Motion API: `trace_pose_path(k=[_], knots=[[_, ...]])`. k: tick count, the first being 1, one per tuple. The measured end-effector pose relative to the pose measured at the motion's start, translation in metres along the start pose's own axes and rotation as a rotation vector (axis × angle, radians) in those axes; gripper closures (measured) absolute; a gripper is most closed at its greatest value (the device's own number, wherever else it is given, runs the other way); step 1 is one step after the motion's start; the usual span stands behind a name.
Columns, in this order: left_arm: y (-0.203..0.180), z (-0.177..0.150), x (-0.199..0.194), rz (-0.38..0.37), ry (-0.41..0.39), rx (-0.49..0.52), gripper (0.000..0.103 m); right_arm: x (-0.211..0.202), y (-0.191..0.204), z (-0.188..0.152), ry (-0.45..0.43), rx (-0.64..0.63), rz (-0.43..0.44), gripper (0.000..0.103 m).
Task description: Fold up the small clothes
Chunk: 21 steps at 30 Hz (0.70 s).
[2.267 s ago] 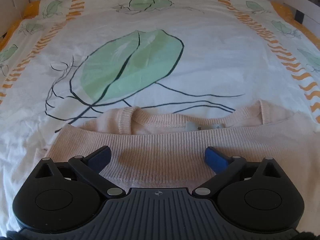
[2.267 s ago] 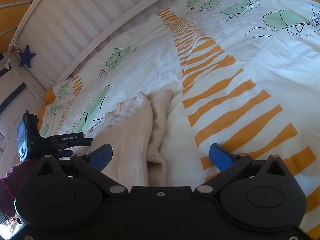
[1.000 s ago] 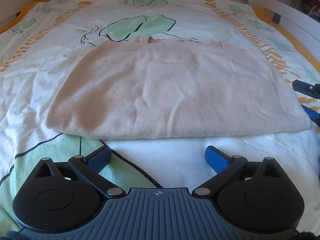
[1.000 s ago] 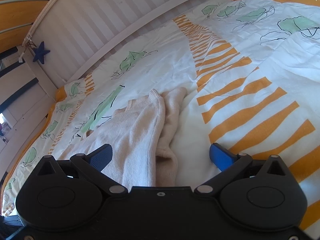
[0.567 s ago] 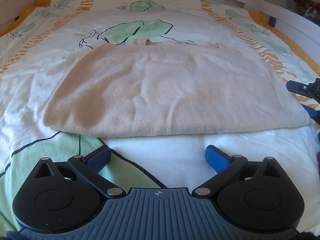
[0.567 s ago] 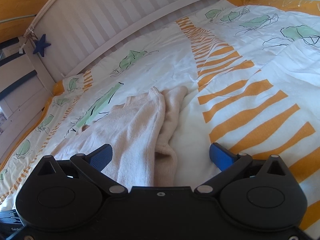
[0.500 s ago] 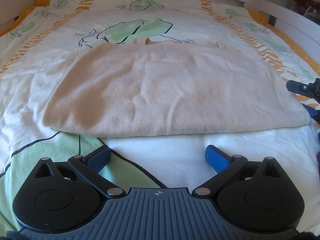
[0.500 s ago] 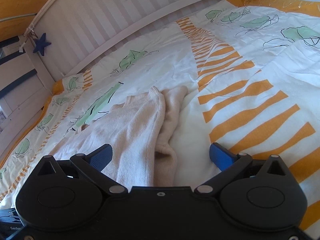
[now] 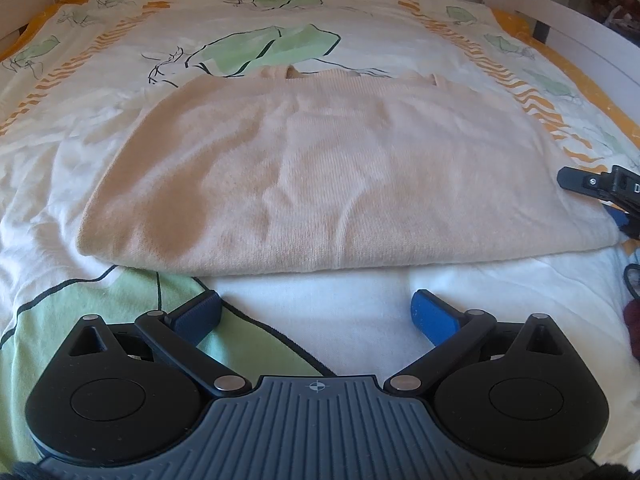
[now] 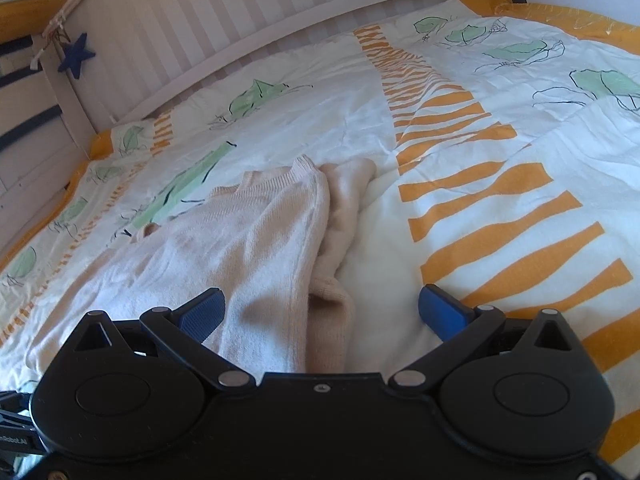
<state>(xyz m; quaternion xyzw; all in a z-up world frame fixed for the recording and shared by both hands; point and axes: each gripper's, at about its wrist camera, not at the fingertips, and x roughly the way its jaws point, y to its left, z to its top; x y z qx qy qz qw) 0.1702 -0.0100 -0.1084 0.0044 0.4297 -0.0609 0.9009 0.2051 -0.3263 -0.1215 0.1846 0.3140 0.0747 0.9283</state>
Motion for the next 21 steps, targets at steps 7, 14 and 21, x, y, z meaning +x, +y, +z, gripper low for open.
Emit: trace_pose_path(k=[7,14,21], knots=[[0.002,0.002,0.001,-0.01,0.012,0.003,0.0,0.007,0.006,0.01,0.074,-0.012,-0.036,0.0],[0.001,0.003,0.001,-0.011,0.014,0.005,0.0,0.016,-0.011,0.031,0.144,0.116,0.038,0.0],[0.001,0.002,0.001,-0.011,0.008,0.005,0.0,0.038,-0.021,0.051,0.201,0.165,0.121,0.0]])
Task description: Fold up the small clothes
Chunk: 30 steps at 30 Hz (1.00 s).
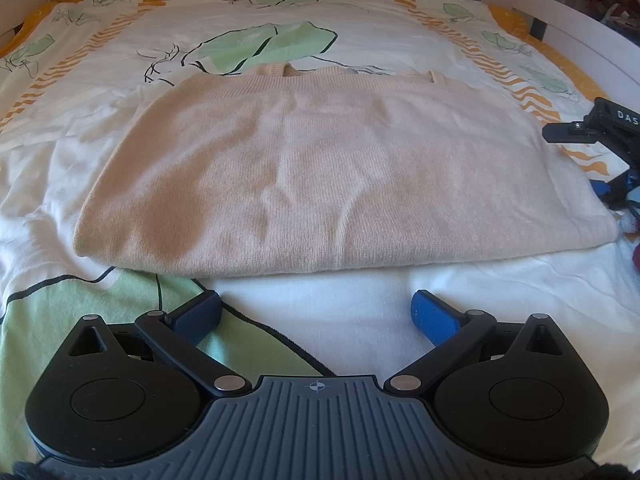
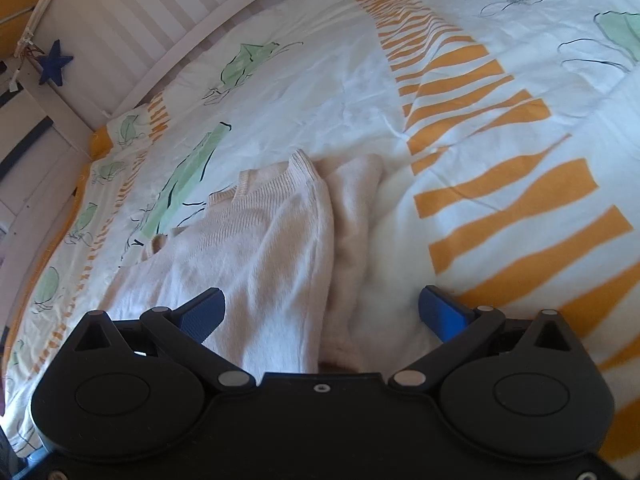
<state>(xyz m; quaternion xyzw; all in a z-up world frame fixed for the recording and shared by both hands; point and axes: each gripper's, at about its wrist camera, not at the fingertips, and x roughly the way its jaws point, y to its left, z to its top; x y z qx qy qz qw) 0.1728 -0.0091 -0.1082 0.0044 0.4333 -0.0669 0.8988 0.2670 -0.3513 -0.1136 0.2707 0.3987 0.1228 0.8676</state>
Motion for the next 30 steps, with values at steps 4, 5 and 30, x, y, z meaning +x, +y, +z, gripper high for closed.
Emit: trace_pose_path(k=[4,5,30], knots=[[0.0,-0.001,0.0,0.001,-0.004,0.0,0.0,0.009,-0.004,0.012,0.029,0.023,0.047,0.0],[0.0,-0.001,0.0,0.001,-0.004,0.0,0.0,0.011,-0.006,0.015,0.033,0.036,0.061,0.0],[-0.008,0.023,-0.043,-0.039,-0.092,0.006,0.003,0.025,-0.012,0.036,0.267,0.096,0.26,0.0]])
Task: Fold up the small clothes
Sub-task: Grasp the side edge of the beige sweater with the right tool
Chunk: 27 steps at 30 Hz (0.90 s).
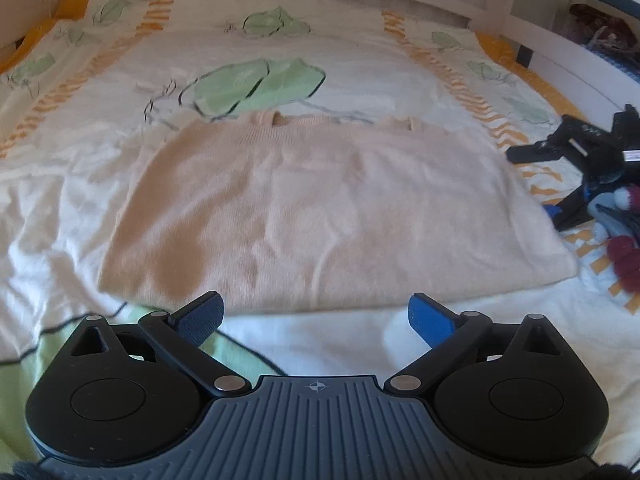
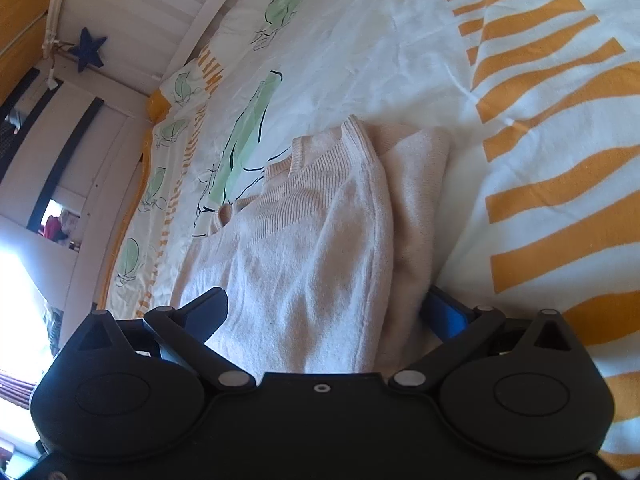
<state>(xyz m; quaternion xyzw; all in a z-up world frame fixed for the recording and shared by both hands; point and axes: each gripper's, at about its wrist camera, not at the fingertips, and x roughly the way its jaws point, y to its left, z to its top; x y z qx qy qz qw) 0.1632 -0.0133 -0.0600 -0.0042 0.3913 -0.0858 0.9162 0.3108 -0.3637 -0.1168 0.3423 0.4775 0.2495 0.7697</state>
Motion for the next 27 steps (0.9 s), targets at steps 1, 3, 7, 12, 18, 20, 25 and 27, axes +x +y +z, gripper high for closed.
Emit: trace_pose_path(k=[1,3,7,12,18,20,25,27], knots=[[-0.003,0.006,-0.004,-0.001,-0.024,0.021,0.003,0.001,0.001,0.0,0.009,-0.001,-0.003,0.001],[-0.008,0.024,-0.005,0.001,-0.055,0.056,0.003,0.004,0.004,0.001,0.03,-0.008,-0.008,0.011],[-0.009,0.059,0.016,-0.01,-0.076,0.041,0.003,0.014,0.004,-0.003,0.077,0.0,-0.001,0.037],[-0.008,0.082,0.065,0.024,-0.017,0.037,0.003,0.017,0.009,-0.004,0.088,-0.026,-0.004,0.037],[-0.007,0.083,0.113,0.08,0.081,0.058,0.003,0.018,0.008,-0.002,0.09,-0.01,-0.003,0.036],[-0.006,0.078,0.124,0.083,0.119,0.065,0.0,0.018,0.008,-0.001,0.091,0.003,-0.004,0.034],[-0.001,0.082,0.127,0.062,0.146,0.046,0.0,0.023,0.017,-0.001,0.1,-0.021,-0.01,0.018],[0.004,0.085,0.121,0.04,0.139,0.04,0.002,0.025,0.021,-0.001,0.099,-0.029,-0.014,0.015]])
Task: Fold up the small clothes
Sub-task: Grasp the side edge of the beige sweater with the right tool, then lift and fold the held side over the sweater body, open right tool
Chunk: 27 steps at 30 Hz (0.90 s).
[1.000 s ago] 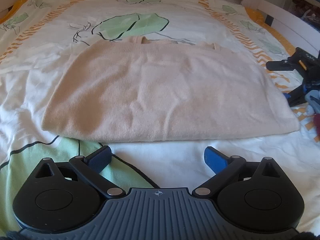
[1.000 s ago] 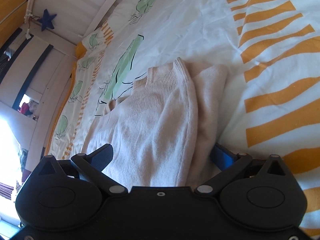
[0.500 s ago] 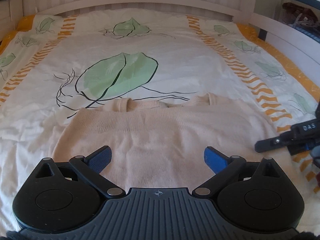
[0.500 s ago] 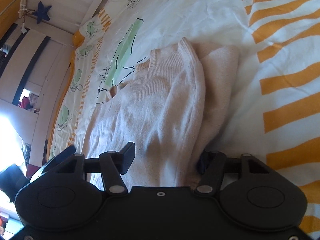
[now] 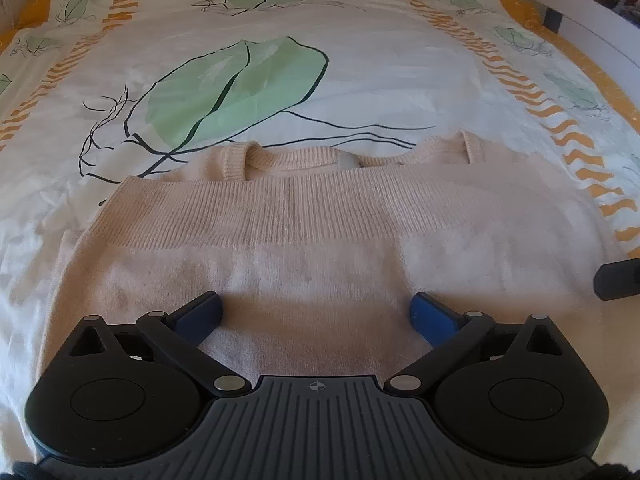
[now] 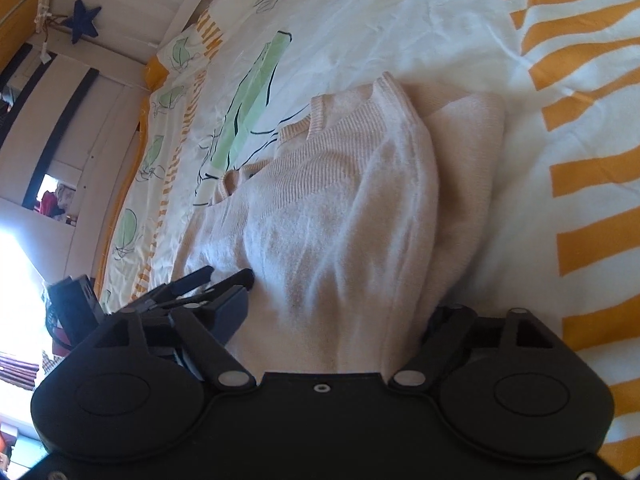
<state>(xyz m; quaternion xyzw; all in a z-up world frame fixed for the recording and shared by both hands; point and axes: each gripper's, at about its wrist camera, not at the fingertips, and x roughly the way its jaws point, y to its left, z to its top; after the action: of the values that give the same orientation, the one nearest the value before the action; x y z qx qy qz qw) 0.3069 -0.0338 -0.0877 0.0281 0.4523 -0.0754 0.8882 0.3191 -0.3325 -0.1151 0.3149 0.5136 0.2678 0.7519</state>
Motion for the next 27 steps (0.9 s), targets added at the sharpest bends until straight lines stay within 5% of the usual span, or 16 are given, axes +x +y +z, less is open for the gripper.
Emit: trace_pose_path(k=[10,14,18,27], knots=[[0.07,-0.006,-0.054,-0.044,-0.103,-0.102,0.003,-0.002,0.001,-0.006,-0.029,-0.04,-0.003,0.017],[0.106,-0.003,-0.06,-0.011,-0.134,-0.137,0.003,-0.005,0.001,-0.012,-0.07,-0.056,-0.041,0.036],[0.135,0.004,-0.057,-0.009,-0.137,-0.223,0.003,-0.009,0.002,-0.016,-0.115,-0.075,-0.103,0.065],[0.144,0.015,-0.066,-0.085,-0.144,-0.179,0.003,-0.021,0.035,-0.023,-0.177,-0.09,-0.192,0.075]])
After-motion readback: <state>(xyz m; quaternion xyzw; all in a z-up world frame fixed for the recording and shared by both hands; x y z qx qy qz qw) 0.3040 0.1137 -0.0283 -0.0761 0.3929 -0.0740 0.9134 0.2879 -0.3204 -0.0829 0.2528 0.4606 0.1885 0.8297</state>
